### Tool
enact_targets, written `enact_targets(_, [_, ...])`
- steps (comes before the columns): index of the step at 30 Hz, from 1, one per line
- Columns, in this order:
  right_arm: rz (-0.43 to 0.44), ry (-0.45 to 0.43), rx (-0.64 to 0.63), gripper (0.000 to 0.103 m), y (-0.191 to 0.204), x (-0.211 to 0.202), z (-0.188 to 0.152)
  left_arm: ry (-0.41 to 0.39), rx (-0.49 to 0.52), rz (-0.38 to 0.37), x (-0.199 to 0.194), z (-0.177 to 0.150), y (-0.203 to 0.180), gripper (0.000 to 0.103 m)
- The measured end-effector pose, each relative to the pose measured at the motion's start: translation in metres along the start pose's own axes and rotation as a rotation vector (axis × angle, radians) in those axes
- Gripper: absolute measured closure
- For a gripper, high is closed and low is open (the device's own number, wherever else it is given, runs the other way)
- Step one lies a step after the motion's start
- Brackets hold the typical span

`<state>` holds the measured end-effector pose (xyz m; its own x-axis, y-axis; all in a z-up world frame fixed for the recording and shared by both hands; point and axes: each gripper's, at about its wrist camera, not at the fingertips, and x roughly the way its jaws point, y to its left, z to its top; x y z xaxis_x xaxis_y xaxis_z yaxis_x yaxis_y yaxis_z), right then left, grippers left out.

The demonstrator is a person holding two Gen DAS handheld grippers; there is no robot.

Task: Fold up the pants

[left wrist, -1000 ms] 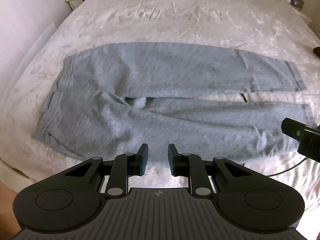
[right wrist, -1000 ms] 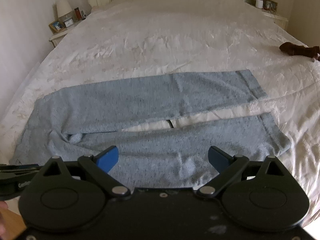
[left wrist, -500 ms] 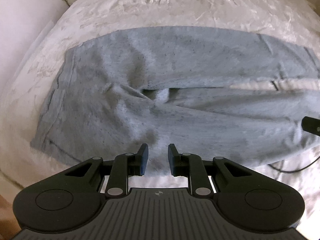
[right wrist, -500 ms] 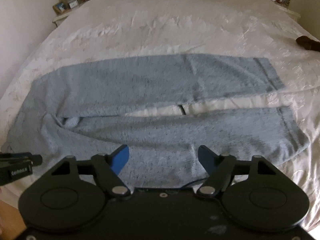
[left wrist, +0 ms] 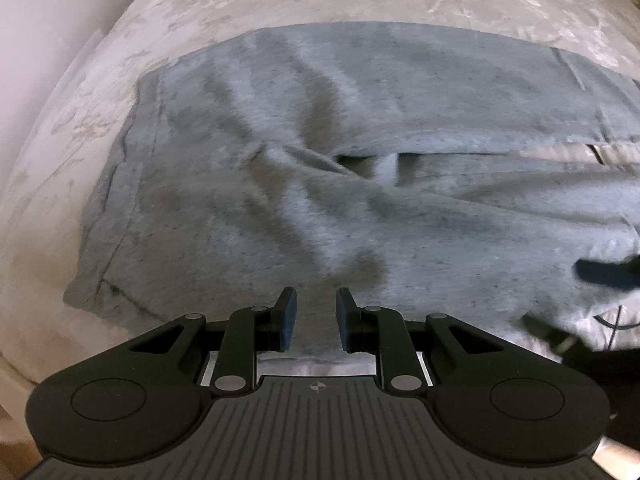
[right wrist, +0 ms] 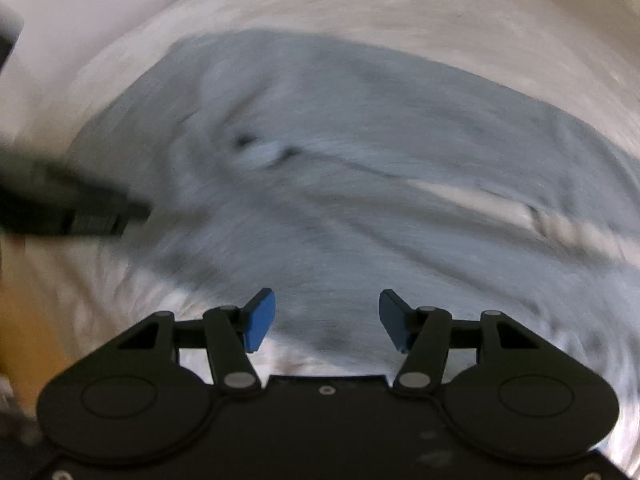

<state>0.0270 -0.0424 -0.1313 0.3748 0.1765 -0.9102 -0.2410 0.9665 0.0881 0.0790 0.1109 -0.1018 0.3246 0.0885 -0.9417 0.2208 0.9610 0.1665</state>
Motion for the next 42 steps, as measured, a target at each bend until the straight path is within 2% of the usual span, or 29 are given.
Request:
enact_targets(4, [-0.002,0.004,-0.215,0.042,0.041,0.020,-0.003,0.017,-0.032,0.003,0.003,-0.001,0.016,0.082])
enact_targets(7, [-0.003,-0.001,-0.326,0.048,0.061,0.030,-0.005,0.024,-0.052,0.001,0.005,-0.001,0.024,0.082])
enact_targets(9, [-0.024,0.005,-0.368,0.060,0.066,0.034,-0.008,0.021,-0.062,0.001,0.006,-0.001,0.028,0.082])
enact_targets(11, [-0.033,0.013,-0.391,0.081,0.070,0.042,-0.010,0.020,-0.063,-0.002,0.006,-0.001,0.030,0.082])
enact_targets(14, [-0.034,0.018,-0.401,0.097,0.072,0.052,-0.013,0.012,-0.053,-0.011,0.005,-0.001,0.031,0.082])
enact_targets(17, [0.006,0.031,-0.395,0.098,0.073,0.051,-0.015,-0.001,-0.042,-0.025,0.005,-0.001,0.029,0.082])
enact_targets(22, [0.068,0.044,-0.487,0.098,0.082,0.036,-0.033,-0.012,-0.011,-0.060,0.011,0.000,0.018,0.082])
enact_targets(29, [0.105,0.085,-0.449,0.098,0.082,0.039,-0.028,-0.029,0.052,-0.055,0.035,-0.002,-0.001,0.082])
enact_targets(31, [0.105,0.085,-0.450,0.098,0.081,0.039,-0.028,0.015,0.072,-0.039,0.052,-0.007,-0.004,0.082])
enact_targets(32, [0.105,0.084,-0.442,0.098,0.078,0.039,-0.027,0.068,0.083,-0.029,0.063,-0.010,-0.004,0.082])
enact_targets(33, [0.098,0.080,-0.423,0.098,0.076,0.039,-0.025,0.101,0.096,-0.021,0.073,-0.013,-0.004,0.082])
enact_targets(35, [0.085,0.066,-0.358,0.095,0.070,0.037,-0.019,0.077,0.126,-0.025,0.074,-0.018,-0.004,0.082])
enact_targets(39, [0.028,-0.021,-0.184,0.087,0.043,0.009,-0.014,0.069,0.136,-0.009,0.071,-0.026,-0.003,0.082])
enact_targets(40, [0.011,-0.050,-0.128,0.080,0.031,0.000,-0.014,0.067,0.129,-0.005,0.071,-0.028,-0.003,0.082])
enact_targets(42, [-0.025,-0.092,-0.016,0.076,0.006,-0.016,-0.015,0.065,0.121,0.004,0.072,-0.030,-0.004,0.082])
